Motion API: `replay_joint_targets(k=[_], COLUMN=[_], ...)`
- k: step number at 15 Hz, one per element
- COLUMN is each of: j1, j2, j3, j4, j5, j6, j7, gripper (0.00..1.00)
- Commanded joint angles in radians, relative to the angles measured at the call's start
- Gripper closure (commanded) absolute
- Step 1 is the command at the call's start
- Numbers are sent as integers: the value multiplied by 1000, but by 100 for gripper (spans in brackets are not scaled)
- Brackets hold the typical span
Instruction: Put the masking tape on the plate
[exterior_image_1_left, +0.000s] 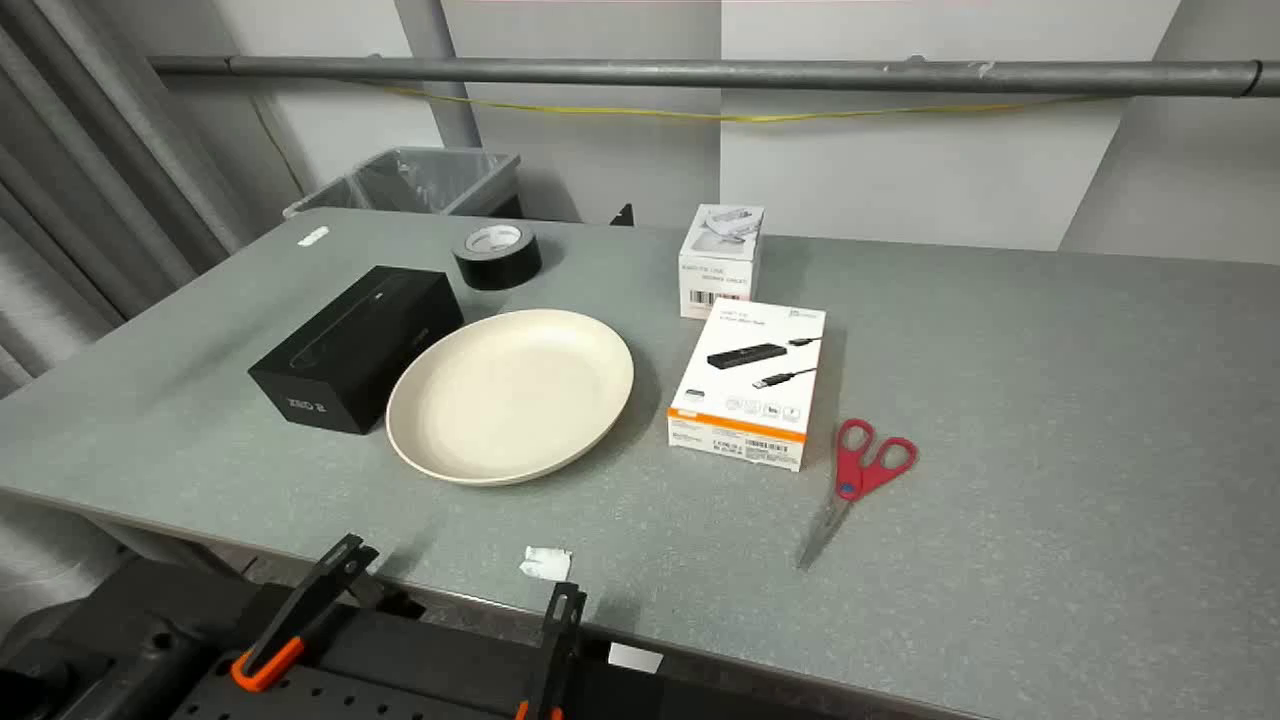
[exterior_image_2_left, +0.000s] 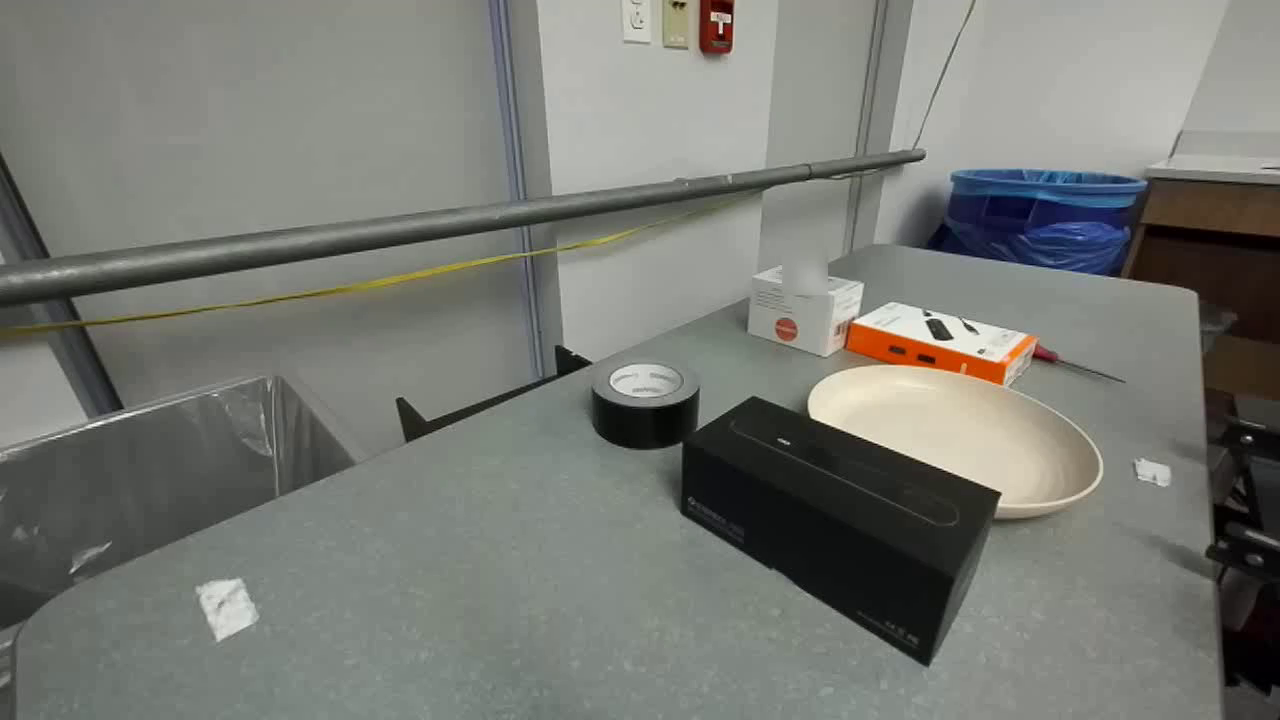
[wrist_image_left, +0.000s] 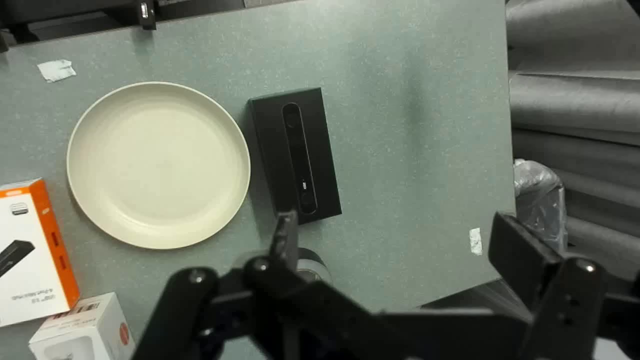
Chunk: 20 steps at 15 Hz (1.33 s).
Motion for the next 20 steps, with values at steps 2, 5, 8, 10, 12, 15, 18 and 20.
replay_joint_targets(k=[2,5,8,10,12,15,18,20], j1=[-8,-8,-9,-21,-29,-41,-42,-27], j2=[0,0,17,63,140,282,406,367], j3=[6,6,16,24,15,0,-22,-34], j4=[2,2,0,-5,-5,25,68,17], j5=[2,2,-28,-77,-118,-205,-285,-262], j6=[-3,-3,20,77,160,323,431,427], j7=[-2,-2,-15,-19,-39,-61,-41,-44], gripper=[0,0,0,0,0,0,0,0])
